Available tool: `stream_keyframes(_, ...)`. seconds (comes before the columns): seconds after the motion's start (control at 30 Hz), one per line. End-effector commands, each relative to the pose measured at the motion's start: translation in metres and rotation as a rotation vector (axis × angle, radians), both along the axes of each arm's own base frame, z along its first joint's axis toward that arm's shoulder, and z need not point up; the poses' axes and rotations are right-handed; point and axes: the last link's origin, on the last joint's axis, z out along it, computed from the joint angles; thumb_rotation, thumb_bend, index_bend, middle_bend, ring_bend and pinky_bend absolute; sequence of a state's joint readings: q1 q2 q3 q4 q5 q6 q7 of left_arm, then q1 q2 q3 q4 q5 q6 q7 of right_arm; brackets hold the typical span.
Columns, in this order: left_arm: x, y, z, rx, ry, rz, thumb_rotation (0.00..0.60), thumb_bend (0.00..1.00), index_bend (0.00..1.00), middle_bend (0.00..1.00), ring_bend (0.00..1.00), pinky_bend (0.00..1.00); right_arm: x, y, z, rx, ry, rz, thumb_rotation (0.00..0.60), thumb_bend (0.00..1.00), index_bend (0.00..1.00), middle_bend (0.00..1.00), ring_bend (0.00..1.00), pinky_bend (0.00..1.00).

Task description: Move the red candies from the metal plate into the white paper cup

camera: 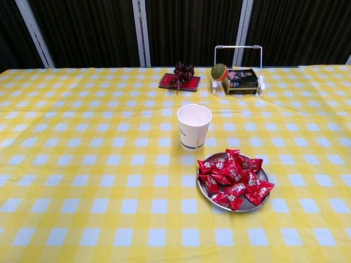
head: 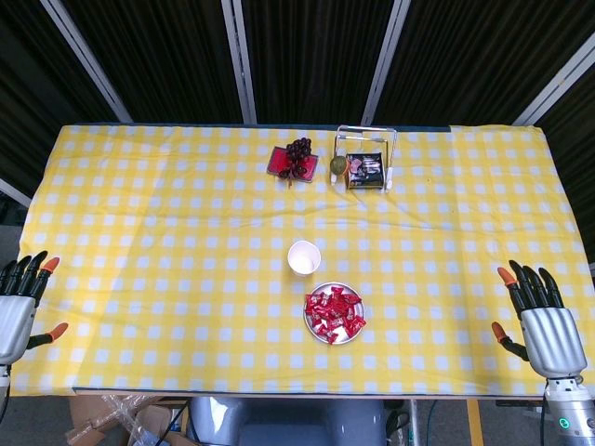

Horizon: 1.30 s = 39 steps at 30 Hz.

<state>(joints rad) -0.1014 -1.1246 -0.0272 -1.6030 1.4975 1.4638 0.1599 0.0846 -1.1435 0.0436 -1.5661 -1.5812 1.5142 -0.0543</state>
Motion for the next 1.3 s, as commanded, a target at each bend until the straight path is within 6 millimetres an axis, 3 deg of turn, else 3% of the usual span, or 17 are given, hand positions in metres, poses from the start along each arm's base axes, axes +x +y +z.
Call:
stream_keyframes(0.03, 0.001, 0.000, 0.000, 0.000, -0.006, 0.004, 0.600, 0.00, 0.00, 0.00, 0.00, 0.00, -0.001, 0.001, 0.000, 0.011, 0.009, -0.019, 0.600, 0.35, 0.00, 0.00, 0.00, 0.00)
stream_keyframes(0.3, 0.000, 0.000, 0.001, 0.005, -0.021, 0.017, 0.600, 0.00, 0.00, 0.00, 0.00, 0.00, 0.006, 0.002, -0.002, 0.028, -0.018, -0.003, 0.600, 0.35, 0.00, 0.00, 0.00, 0.01)
stream_keyframes(0.37, 0.001, 0.000, 0.001, 0.005, -0.026, 0.016, 0.600, 0.00, 0.00, 0.00, 0.00, 0.00, 0.010, 0.002, -0.003, 0.035, -0.034, 0.008, 0.600, 0.35, 0.00, 0.00, 0.02, 0.14)
stream_keyframes(0.4, 0.001, 0.000, 0.001, 0.005, -0.025, 0.015, 0.600, 0.00, 0.00, 0.00, 0.00, 0.00, 0.012, 0.001, -0.003, 0.038, -0.041, 0.014, 0.600, 0.35, 0.00, 0.00, 0.10, 0.28)
stream_keyframes(0.47, 0.001, 0.000, 0.001, 0.005, -0.024, 0.009, 0.600, 0.00, 0.00, 0.00, 0.00, 0.00, 0.020, 0.000, -0.004, 0.038, -0.060, 0.040, 0.600, 0.35, 0.00, 0.10, 0.37, 0.58)
stream_keyframes(0.53, 0.002, 0.000, 0.001, 0.006, -0.028, 0.008, 0.600, 0.00, 0.00, 0.00, 0.00, 0.00, 0.027, -0.002, -0.005, 0.042, -0.082, 0.055, 0.600, 0.35, 0.00, 0.31, 0.59, 0.74)
stream_keyframes(0.6, 0.001, 0.000, 0.001, 0.007, -0.033, 0.010, 0.600, 0.00, 0.00, 0.00, 0.00, 0.00, 0.035, -0.004, -0.009, 0.069, -0.114, 0.055, 0.600, 0.35, 0.00, 0.49, 0.69, 0.82)
stream_keyframes(0.7, 0.002, 0.000, 0.001, 0.007, -0.041, 0.012, 0.600, 0.00, 0.00, 0.00, 0.00, 0.00, 0.054, -0.009, -0.020, 0.133, -0.135, 0.065, 0.600, 0.35, 0.00, 0.65, 0.80, 0.89)
stream_keyframes(0.83, 0.001, 0.000, 0.000, -0.003, -0.034, 0.017, 0.600, 0.00, 0.00, 0.00, 0.00, 0.00, 0.080, -0.014, -0.036, 0.208, -0.100, 0.094, 0.600, 0.35, 0.00, 0.75, 0.90, 0.94)
stream_keyframes(1.1, 0.000, 0.001, 0.001, -0.019, -0.043, 0.028, 0.600, 0.00, 0.00, 0.00, 0.00, 0.00, 0.133, -0.028, -0.074, 0.360, -0.083, 0.087, 0.600, 0.35, 0.00, 0.78, 0.92, 0.95)
stream_keyframes(1.3, -0.001, 0.001, 0.003, -0.022, -0.053, 0.039, 0.600, 0.00, 0.00, 0.00, 0.00, 0.00, 0.155, -0.041, -0.101, 0.416, -0.115, 0.052, 0.600, 0.35, 0.03, 0.78, 0.92, 0.95)
